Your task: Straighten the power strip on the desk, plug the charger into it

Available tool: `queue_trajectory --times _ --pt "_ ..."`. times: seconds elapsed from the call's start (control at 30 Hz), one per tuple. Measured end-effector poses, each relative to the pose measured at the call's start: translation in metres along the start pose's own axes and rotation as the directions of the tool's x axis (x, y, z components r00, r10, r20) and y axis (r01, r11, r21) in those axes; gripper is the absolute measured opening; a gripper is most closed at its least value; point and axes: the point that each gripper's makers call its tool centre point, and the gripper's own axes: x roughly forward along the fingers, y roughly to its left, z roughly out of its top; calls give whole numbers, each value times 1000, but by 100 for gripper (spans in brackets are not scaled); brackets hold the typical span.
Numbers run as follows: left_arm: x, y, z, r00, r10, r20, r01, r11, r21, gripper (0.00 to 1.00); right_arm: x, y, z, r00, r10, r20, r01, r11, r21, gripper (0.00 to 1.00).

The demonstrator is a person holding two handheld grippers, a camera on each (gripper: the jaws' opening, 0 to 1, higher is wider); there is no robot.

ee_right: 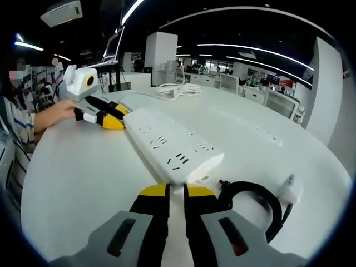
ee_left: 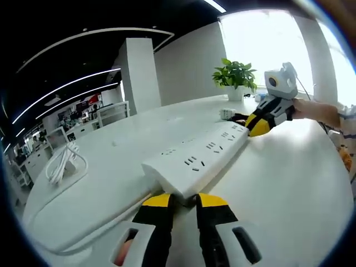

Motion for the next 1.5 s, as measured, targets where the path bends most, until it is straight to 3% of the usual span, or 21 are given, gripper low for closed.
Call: queue_trajectory --times 0.37,1.0,1.1,1.3,1.5 --pt "0 -21 1 998 -56 9 56 998 2 15 -14 -7 -10 1000 -10 11 10 999 33 10" --pt "7 -48 6 997 -77 7 77 997 1 14 -26 -30 -20 998 -39 41 33 992 119 11" --pt "7 -48 6 998 -63 3 63 998 17 14 -26 -28 -20 998 -45 41 40 992 122 11" --pt "5 -46 6 995 -90 37 92 995 -41 14 -29 -26 -18 997 -79 18 77 995 64 9" --pt "1 -42 9 994 -91 60 94 995 -45 16 -43 -30 -2 990 -106 88 97 990 100 8"
